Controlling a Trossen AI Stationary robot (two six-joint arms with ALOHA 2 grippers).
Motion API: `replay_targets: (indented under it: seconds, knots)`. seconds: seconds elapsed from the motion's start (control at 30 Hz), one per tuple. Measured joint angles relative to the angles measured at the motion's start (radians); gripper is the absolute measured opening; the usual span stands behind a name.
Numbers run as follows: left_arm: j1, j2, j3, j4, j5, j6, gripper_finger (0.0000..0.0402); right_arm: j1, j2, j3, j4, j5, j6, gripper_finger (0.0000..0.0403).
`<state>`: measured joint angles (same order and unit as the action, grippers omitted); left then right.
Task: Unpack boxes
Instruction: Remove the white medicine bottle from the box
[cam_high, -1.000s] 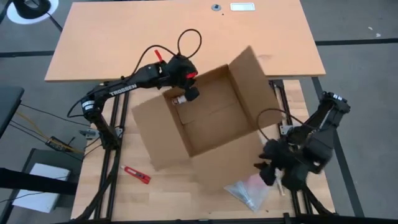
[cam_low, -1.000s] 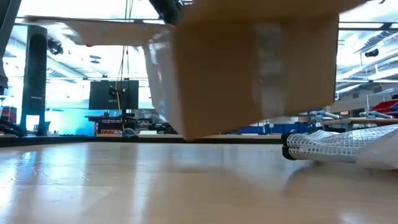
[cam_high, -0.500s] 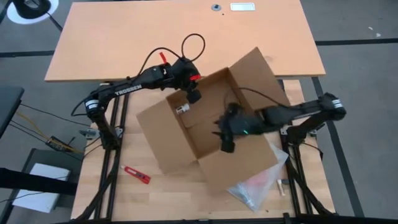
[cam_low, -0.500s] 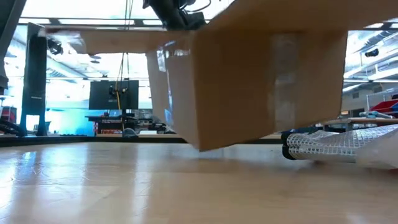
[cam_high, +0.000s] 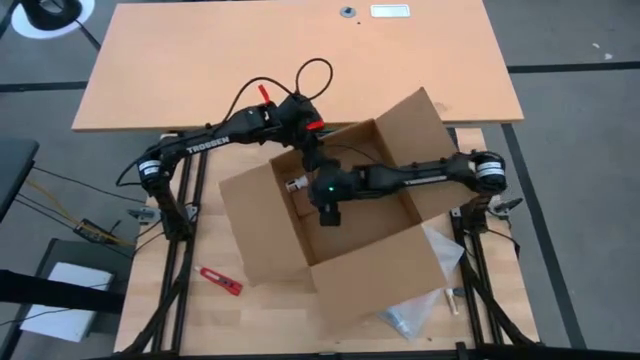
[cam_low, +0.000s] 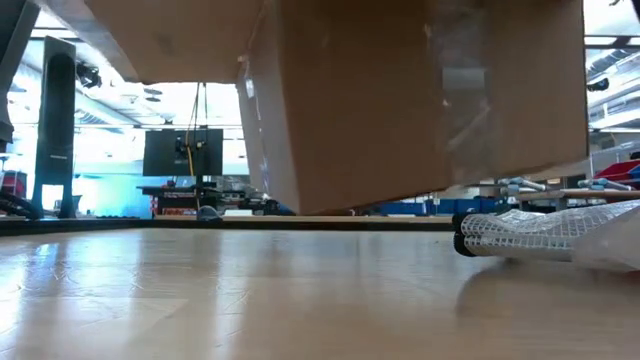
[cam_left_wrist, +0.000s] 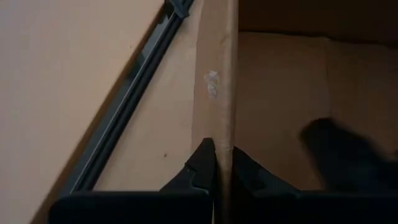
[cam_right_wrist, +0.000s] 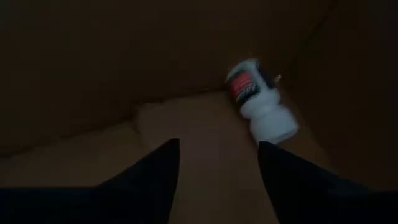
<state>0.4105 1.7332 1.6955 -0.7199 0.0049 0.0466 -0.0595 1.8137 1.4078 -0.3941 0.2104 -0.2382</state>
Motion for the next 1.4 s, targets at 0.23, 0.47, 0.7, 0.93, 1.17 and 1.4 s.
replay_targets:
  seconds: [0.23, 0.47, 0.7, 0.93, 1.17, 1.4]
  knots:
    - [0.013, 0.002, 0.0, -0.028, 0.024, 0.013, 0.0024, -0.026, 0.082, 0.0, 0.22, 0.016, -0.122, 0.0242]
    - [0.016, 0.002, 0.0, -0.067, 0.065, 0.001, 0.0024, -0.027, 0.084, 0.0, 0.247, 0.008, -0.247, 0.024]
    - [0.021, 0.002, 0.006, -0.049, 0.065, -0.059, 0.0024, -0.028, 0.084, 0.0, 0.208, -0.008, -0.206, 0.0225]
    - [0.022, 0.003, 0.046, -0.115, 0.093, -0.078, 0.0024, -0.017, 0.082, -0.032, 0.213, -0.023, -0.17, 0.0212]
    - [0.023, 0.003, 0.057, -0.181, 0.226, -0.106, 0.0024, -0.01, 0.082, -0.067, 0.284, -0.009, -0.179, 0.0214]
    - [0.01, 0.003, 0.035, -0.182, 0.307, -0.144, 0.0024, 0.009, 0.098, -0.068, 0.492, 0.007, -0.204, 0.0213]
